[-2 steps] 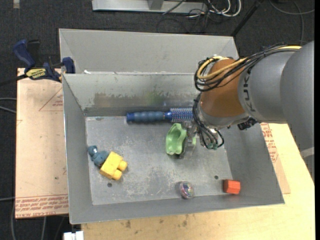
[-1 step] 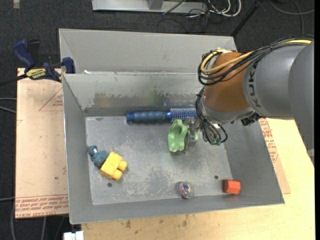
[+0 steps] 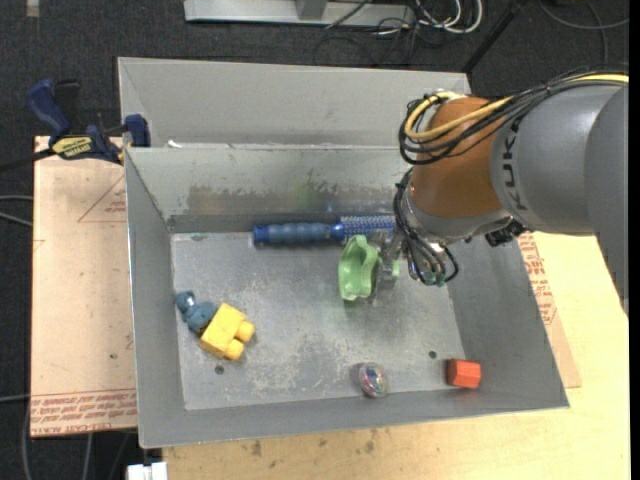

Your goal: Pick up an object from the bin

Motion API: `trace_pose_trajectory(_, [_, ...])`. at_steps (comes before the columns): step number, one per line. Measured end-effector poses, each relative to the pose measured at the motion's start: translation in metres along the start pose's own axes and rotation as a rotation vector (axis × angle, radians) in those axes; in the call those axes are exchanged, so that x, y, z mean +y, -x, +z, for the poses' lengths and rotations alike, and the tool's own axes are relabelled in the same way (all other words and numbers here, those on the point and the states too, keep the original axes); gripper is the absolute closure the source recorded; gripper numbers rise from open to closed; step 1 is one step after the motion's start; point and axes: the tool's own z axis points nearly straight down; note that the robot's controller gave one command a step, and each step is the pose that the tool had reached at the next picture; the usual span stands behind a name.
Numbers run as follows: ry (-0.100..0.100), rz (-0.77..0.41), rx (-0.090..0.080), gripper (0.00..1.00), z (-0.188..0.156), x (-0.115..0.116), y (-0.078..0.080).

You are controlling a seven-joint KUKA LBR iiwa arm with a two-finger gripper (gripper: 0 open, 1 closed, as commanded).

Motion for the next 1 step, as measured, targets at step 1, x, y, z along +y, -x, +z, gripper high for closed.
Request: trace_pose_trajectory(1, [0.001,-0.001,-0.005,1.00,-0.0529,0.0006,0.0020])
